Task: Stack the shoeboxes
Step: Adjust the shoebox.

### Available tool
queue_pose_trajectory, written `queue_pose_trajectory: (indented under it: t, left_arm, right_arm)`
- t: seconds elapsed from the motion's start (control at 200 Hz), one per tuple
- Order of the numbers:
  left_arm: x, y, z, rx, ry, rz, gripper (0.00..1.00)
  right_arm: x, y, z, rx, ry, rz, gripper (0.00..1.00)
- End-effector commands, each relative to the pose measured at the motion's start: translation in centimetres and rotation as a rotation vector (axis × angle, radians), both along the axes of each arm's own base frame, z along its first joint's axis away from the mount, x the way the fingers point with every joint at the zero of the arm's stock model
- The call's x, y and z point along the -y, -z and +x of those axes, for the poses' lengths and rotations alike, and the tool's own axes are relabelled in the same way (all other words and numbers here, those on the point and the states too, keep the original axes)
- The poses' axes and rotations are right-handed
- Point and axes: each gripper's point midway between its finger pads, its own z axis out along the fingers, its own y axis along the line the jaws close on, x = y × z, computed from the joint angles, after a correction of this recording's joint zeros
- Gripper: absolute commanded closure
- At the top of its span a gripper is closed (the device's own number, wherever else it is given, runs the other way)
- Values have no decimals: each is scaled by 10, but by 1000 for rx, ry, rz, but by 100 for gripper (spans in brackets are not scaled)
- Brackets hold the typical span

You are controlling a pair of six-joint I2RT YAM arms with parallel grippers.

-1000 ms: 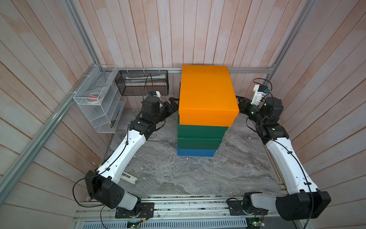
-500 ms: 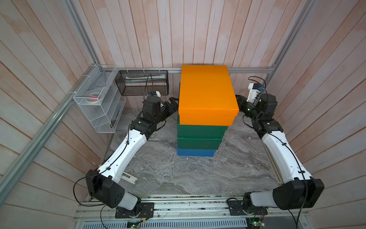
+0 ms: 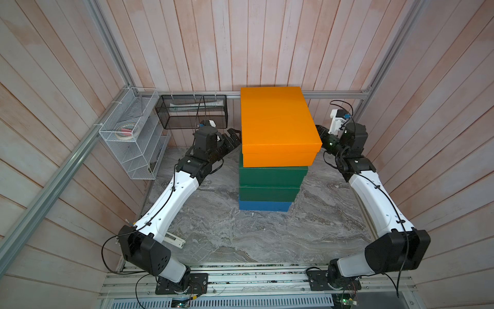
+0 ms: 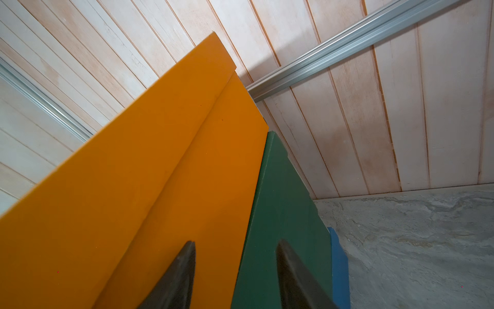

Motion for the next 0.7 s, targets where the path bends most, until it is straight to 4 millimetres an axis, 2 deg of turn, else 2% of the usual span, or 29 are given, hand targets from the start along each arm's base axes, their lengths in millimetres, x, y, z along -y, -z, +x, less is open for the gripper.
queue_pose_trajectory:
  t: [0.0,0.29,0.69]
  left_arm:
    - [5,1,5,5,23,22,0]
    - [-9,7,8,-8,-6,21,0]
    - [-7,2,16,5,2,21,0]
  right_arm:
    - [-20,-19,-21,49,-64,6,49]
    - [-21,-23,-30,58,-57,8,49]
    - [-21,-22,-37,52,-49,16,49]
